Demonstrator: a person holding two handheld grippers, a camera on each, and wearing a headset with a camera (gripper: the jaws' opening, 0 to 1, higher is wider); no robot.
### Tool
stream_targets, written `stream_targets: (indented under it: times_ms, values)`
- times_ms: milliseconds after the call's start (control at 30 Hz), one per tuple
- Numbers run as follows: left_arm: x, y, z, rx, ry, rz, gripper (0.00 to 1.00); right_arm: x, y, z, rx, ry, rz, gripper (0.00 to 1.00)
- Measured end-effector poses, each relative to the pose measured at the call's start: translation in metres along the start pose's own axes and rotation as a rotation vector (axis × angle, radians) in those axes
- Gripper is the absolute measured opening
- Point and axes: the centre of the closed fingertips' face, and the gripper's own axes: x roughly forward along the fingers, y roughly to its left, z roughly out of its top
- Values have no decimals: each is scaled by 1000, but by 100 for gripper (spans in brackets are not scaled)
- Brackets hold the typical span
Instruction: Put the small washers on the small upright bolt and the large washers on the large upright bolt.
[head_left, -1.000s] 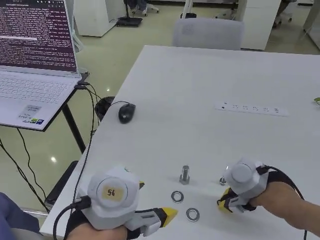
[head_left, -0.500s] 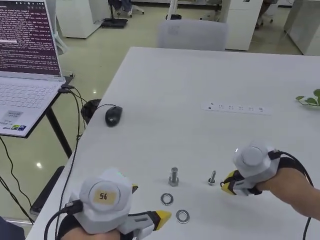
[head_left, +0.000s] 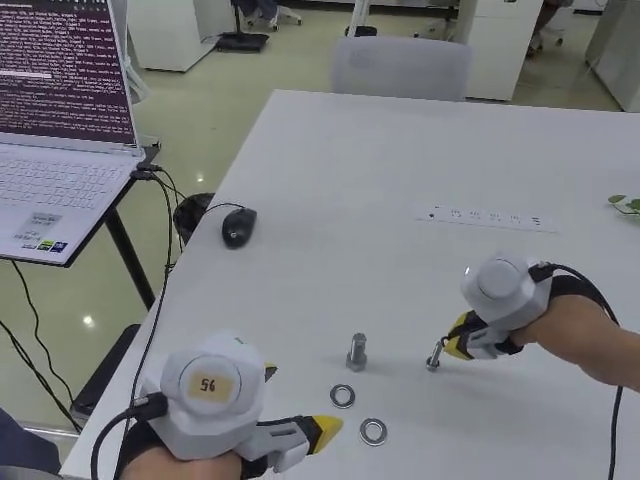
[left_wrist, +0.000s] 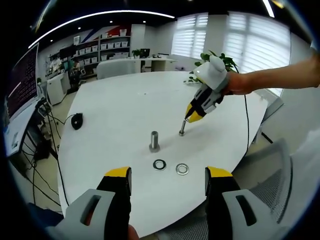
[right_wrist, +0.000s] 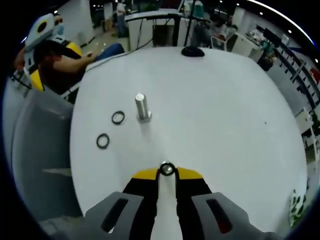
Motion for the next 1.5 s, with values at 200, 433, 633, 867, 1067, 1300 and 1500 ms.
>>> stream_targets:
  times_ms: [200, 433, 633, 867, 1067, 1300, 1500]
  values:
    - [-2, 2, -2, -10, -1, 10, 59, 5, -1, -2, -11, 21, 7, 13]
    - [-4, 5, -4, -20, -5, 20, 59, 6, -2, 1, -16, 27, 14, 13]
    - [-5, 6, -5, -23, -5, 25, 59, 11, -3, 0, -27, 43, 19, 13]
    - [-9, 8, -8, -30, -3, 34, 59, 16, -1, -3, -41, 69, 29, 13]
    - [-11, 8, -10, -24, 3, 35, 59, 26, -3, -8, -55, 93, 28, 13]
    - [-16, 11, -14, -22, 12, 47, 59, 43, -2, -20, -37, 118, 41, 13]
    - [-17, 10, -14, -17, 18, 50, 59, 52, -1, -30, -17, 127, 42, 13]
